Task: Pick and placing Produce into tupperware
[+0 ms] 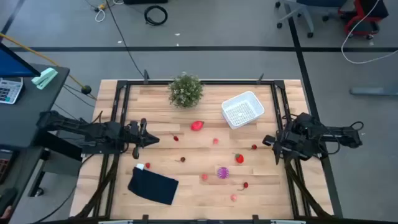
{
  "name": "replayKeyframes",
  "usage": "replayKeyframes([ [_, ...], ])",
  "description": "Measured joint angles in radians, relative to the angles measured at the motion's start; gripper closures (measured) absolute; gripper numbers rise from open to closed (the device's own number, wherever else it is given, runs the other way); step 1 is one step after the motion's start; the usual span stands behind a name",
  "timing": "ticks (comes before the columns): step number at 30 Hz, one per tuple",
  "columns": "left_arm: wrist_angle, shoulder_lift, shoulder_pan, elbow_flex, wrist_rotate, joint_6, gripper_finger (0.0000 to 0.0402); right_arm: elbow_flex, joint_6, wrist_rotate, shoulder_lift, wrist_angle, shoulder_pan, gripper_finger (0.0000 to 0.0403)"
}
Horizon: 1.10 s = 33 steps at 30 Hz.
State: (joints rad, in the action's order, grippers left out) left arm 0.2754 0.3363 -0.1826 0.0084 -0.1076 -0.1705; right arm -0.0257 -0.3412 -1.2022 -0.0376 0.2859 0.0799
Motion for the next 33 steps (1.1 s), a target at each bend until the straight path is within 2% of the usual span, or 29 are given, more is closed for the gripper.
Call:
replayKeyframes([
  [7,0.000,0.000,0.000,0.000,0.000,0.000,0.0374,0.000,0.000,0.000,0.000,0.000,0.000,0.0247],
  [19,0.000,0.000,0.000,0.000,0.000,0.000,0.0361,0.000,0.000,0.000,0.000,0.000,0.000,0.0247],
  [33,0.000,0.000,0.000,0.000,0.000,-0.001,0.0372,0.000,0.000,0.000,0.000,0.000,0.000,0.0247],
])
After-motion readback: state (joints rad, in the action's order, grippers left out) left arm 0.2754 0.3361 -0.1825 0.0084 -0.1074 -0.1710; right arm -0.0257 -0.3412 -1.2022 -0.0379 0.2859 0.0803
